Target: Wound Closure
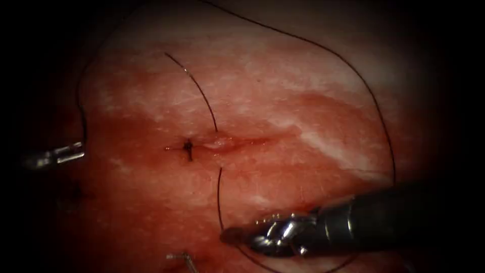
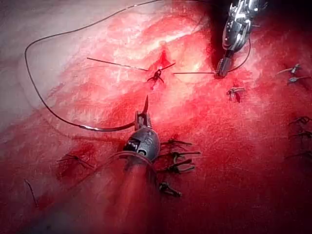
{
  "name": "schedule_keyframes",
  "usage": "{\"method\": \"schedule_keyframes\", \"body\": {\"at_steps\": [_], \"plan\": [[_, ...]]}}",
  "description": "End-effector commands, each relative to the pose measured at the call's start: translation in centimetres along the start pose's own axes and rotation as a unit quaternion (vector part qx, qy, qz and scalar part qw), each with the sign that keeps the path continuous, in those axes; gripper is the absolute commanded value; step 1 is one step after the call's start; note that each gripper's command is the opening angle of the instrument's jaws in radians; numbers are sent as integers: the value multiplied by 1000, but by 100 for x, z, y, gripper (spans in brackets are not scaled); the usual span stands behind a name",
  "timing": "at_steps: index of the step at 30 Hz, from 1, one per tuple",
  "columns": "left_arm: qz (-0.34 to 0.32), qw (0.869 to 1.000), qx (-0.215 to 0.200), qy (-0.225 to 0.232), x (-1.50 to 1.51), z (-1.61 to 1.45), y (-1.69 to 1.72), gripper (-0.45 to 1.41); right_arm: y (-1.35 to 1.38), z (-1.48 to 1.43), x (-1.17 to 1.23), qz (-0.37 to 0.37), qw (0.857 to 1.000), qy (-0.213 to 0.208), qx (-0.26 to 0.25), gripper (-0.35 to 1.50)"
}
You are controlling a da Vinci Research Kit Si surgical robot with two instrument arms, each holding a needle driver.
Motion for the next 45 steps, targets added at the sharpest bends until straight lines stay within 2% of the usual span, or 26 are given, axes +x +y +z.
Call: {"method": "schedule_keyframes", "body": {"at_steps": [1, 5, 6, 7, 8, 9, 10, 11, 12, 13, 15, 17, 19, 23, 24, 25, 30, 32, 33, 34, 35, 36, 40, 45], "plan": [[-1, 1000, -1, -1, -6, 3, 8, -45, -5, 3, -10, -4, 1000, -5, -1, -35], [-1, 1000, -2, -1, -7, 4, 7, -45, -13, -9, -21, -9, 1000, -14, -6, -35], [-1, 1000, -2, -1, -7, 6, 7, -45, -14, -14, -15, -3, 1000, 5, 7, -35], [-1, 1000, -2, 0, -8, 6, 7, -45, -13, -16, -11, -3, 1000, 21, 17, -8], [-1, 1000, -3, -2, -9, 7, 5, -45, -10, -20, -3, -49, 997, 57, 33, 67], [-1, 1000, -4, -3, -10, 8, 4, -45, -9, -23, 1, -83, 993, 76, 38, 91], [-1, 1000, -7, -4, -10, 9, 2, -45, -7, -25, 5, -108, 989, 94, 41, 104], [-3, 1000, -9, -11, -11, 12, -6, -45, -1, -31, 16, -167, 975, 137, 46, 120], [-4, 1000, -10, -15, -11, 14, -11, -45, 1, -34, 21, -194, 967, 157, 47, 125], [-7, 1000, -11, -20, -9, 20, -25, -45, 7, -40, 30, -246, 948, 199, 45, 136], [-11, 1000, -13, -24, -7, 27, -38, -45, 13, -45, 38, -275, 936, 218, 39, 143], [-13, 999, -14, -30, -6, 39, -61, -45, 22, -55, 50, -331, 914, 235, 25, 145], [-13, 999, -14, -37, -9, 49, -78, -45, 28, -63, 59, -342, 906, 248, 20, 145], [-12, 999, -14, -48, -27, 69, -108, -45, 40, -77, 85, -320, 899, 299, 25, 146], [-9, 998, -16, -55, -37, 80, -115, -45, 46, -79, 96, -316, 894, 316, 28, 138], [-8, 998, -16, -58, -42, 85, -118, -45, 49, -79, 102, -313, 894, 320, 34, 133], [-24, 997, -14, -65, -66, 118, -122, -45, 67, -61, 147, -303, 896, 322, 30, 133], [-63, 996, -7, -64, -71, 128, -118, 29, 75, -46, 170, -298, 898, 324, 25, 133], [-72, 995, -5, -65, -70, 130, -117, 56, 77, -41, 177, -296, 898, 325, 24, 133], [-72, 995, -5, -65, -70, 130, -117, 56, 77, -41, 177, -296, 898, 325, 24, 133], [-88, 994, -1, -66, -68, 131, -114, 83, 82, -28, 193, -293, 899, 326, 19, 131], [-101, 993, 5, -69, -62, 130, -110, 101, 87, -15, 209, -290, 899, 328, 14, 131], [-113, 991, 9, -73, -38, 121, -90, 106, 108, 14, 242, -289, 903, 317, 4, 131], [-119, 990, 8, -75, -9, 113, -66, 103, 123, 46, 258, -264, 918, 296, 16, 128]]}}
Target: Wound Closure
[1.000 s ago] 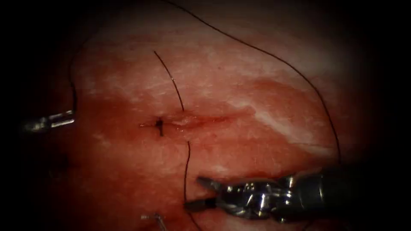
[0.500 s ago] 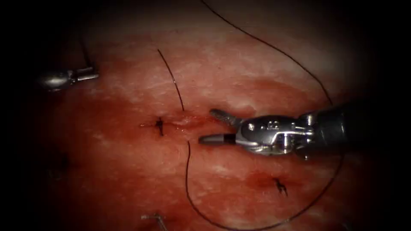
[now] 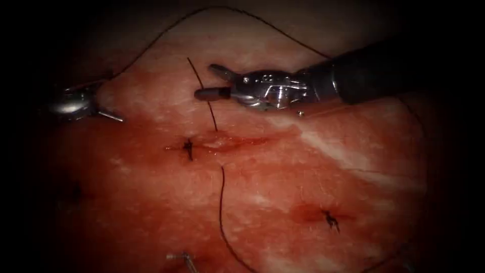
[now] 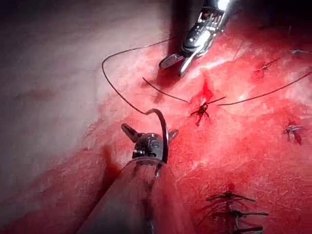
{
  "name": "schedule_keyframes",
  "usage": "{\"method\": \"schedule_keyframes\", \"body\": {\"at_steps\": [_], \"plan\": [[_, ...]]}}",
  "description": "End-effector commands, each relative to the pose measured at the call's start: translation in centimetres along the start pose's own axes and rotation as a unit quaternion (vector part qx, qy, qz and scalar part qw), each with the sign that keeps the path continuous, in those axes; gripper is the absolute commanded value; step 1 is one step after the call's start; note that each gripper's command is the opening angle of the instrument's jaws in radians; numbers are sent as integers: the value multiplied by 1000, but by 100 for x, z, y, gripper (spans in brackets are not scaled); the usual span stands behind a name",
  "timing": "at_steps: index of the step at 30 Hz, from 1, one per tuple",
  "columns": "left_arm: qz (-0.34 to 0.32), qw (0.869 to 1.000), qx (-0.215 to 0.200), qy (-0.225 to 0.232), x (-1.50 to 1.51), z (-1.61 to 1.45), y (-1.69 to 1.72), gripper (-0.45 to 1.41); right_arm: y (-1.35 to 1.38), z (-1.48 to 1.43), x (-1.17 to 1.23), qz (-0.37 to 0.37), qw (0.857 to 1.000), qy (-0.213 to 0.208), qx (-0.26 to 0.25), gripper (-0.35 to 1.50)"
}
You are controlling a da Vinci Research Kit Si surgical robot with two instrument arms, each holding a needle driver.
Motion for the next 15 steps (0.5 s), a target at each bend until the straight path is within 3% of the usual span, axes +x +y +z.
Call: {"method": "schedule_keyframes", "body": {"at_steps": [1, 9, 13, 15], "plan": [[-3, 1000, -6, 0, 2, 2, 17, 101, 5, 23, -11, 11, 1000, -2, 4, 126], [-8, 1000, -18, 4, 16, -2, 51, 100, 22, 54, -26, 21, 1000, -20, -1, 121], [-8, 1000, -23, 5, 15, -1, 40, 96, 26, 60, -38, 32, 999, -34, -1, 115], [-8, 1000, -19, 3, 13, 2, 31, 96, 26, 62, -43, 36, 999, -35, 5, 99]]}}
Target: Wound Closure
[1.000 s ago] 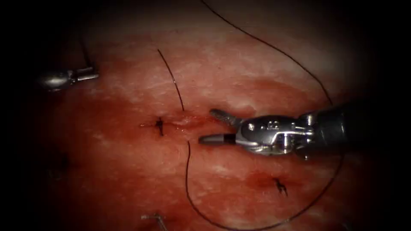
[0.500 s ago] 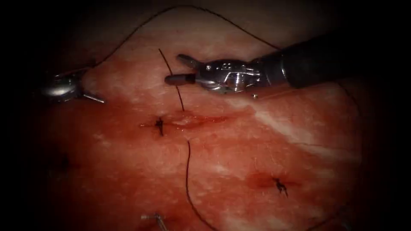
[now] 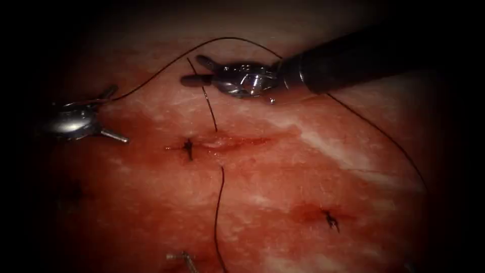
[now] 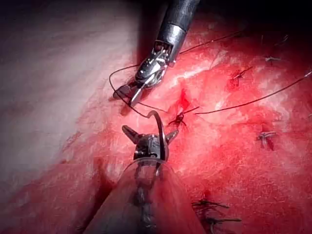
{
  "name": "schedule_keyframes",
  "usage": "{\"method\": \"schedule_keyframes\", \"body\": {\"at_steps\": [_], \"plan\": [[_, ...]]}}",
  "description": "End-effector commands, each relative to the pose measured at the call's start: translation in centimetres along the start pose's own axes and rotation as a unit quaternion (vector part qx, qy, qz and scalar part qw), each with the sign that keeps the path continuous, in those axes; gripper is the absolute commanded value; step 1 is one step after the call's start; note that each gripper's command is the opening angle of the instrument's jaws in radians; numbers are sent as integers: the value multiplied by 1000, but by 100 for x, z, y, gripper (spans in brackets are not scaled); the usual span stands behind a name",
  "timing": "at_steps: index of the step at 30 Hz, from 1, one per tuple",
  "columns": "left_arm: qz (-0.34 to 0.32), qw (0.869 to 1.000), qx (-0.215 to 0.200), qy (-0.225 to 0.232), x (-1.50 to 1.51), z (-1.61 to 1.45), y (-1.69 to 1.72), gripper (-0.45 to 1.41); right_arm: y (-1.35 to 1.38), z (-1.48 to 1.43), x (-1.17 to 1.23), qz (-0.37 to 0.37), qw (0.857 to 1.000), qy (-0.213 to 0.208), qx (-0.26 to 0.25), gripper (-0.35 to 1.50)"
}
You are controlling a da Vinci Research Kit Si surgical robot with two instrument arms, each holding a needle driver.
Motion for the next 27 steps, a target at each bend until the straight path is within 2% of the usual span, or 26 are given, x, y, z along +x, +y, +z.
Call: {"method": "schedule_keyframes", "body": {"at_steps": [1, 2, 3, 6, 10, 13, 16, 19, 24, 26, 27], "plan": [[-1, 1000, 3, -3, -10, 13, -8, 96, -4, 9, -9, 9, 1000, -5, 11, 61], [-1, 1000, 6, -4, -12, 15, -13, 98, -4, 10, -10, 11, 1000, -7, 13, 32], [0, 1000, 11, -5, -18, 23, -31, 100, -9, 9, -10, 9, 1000, -8, 23, -35], [2, 1000, 16, -9, -25, 27, -45, 100, -18, -1, -7, 8, 999, -3, 32, -35], [5, 1000, 20, -11, -35, 32, -58, 101, -35, -24, 2, -6, 999, 28, 42, -35], [12, 1000, 20, -16, -44, 37, -66, 101, -60, -66, 21, -12, 995, 79, 57, -35], [12, 1000, 21, -16, -44, 39, -68, 101, -77, -90, 36, -17, 992, 104, 66, -35], [11, 1000, 23, -17, -43, 43, -66, 101, -93, -102, 50, -29, 989, 125, 68, -35], [11, 999, 24, -22, -43, 47, -63, 101, -91, -102, 58, -47, 987, 141, 61, -35], [11, 999, 24, -23, -42, 47, -63, 101, -87, -100, 57, -46, 986, 152, 57, 76], [11, 999, 24, -25, -42, 48, -62, 101, -87, -101, 57, -45, 985, 159, 55, 93]]}}
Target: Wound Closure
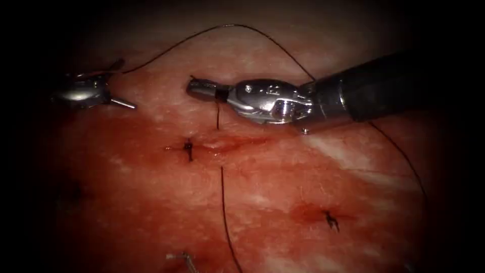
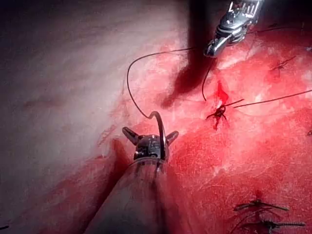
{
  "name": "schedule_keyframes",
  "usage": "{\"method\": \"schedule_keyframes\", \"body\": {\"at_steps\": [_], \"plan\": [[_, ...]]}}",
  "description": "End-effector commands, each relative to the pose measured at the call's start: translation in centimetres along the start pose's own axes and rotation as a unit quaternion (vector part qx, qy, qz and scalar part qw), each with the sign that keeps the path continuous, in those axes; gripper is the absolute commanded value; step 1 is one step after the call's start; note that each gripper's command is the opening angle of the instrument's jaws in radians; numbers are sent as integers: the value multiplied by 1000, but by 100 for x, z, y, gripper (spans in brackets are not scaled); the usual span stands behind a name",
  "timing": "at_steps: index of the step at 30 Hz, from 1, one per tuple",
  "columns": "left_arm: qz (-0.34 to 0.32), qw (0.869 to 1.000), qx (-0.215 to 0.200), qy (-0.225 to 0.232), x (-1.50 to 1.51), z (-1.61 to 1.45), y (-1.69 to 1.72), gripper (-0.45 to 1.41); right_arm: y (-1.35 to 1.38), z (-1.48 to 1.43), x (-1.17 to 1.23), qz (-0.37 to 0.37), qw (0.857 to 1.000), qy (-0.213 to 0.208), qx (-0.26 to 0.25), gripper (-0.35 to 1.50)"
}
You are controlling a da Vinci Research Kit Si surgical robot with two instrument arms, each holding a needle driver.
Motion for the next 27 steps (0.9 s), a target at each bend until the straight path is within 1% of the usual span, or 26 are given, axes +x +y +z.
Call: {"method": "schedule_keyframes", "body": {"at_steps": [1, 2, 4, 5, 6, 8, 9, 11, 13, 15, 17, 18, 19, 20, 21, 22, 23, 25, 27], "plan": [[-1, 1000, -1, -2, -6, 6, 5, 101, -2, 5, -5, -2, 1000, 5, 0, 101], [-3, 1000, -1, -10, -6, 6, 5, 101, -4, 4, -2, -4, 1000, 14, -3, 111], [24, 999, 5, -35, -8, 2, 5, 105, -8, 3, 3, -11, 1000, 18, -4, 113], [43, 997, 17, -65, -10, -3, 2, 106, -9, 2, 6, -13, 1000, 20, -4, 113], [56, 991, 34, -113, -13, -16, -3, 105, -11, 0, 14, -16, 1000, 23, -4, 113], [71, 983, 54, -161, -20, -42, -13, 98, -13, -1, 24, -35, 999, 26, -13, 113], [72, 982, 60, -165, -22, -48, -16, 98, -15, 0, 27, -40, 999, 25, -15, 111], [74, 981, 62, -167, -27, -58, -15, 98, -26, 10, 36, -55, 998, 27, -17, 108], [82, 975, 58, -196, -30, -60, -3, 98, -36, 28, 38, -83, 996, 9, -15, 108], [94, 968, 54, -228, -29, -53, 17, 98, -48, 52, 34, -111, 994, -12, -11, 106], [100, 965, 29, -239, -30, -45, 36, 98, -53, 67, 29, -120, 992, -26, -10, 106], [98, 965, 8, -244, -31, -42, 45, 98, -55, 72, 27, -121, 992, -29, -8, 108], [80, 960, -67, -258, -34, -41, 69, 96, -56, 76, 22, -123, 992, -31, -7, 108], [71, 958, -85, -263, -34, -41, 75, 94, -56, 75, 21, -123, 992, -31, -7, 108], [49, 954, -114, -273, -33, -44, 85, 86, -55, 74, 19, -124, 992, -31, -7, 106], [29, 946, -137, -291, -27, -49, 95, 76, -52, 69, 17, -124, 992, -31, -5, 105], [22, 945, -153, -288, -23, -52, 99, 73, -51, 66, 17, -124, 992, -31, -5, 101], [1, 941, -198, -273, -10, -57, 103, 66, -49, 59, 17, -124, 992, -31, -2, 94], [-18, 943, -230, -239, 3, -62, 104, 61, -46, 53, 18, -123, 992, -31, 0, 93]]}}
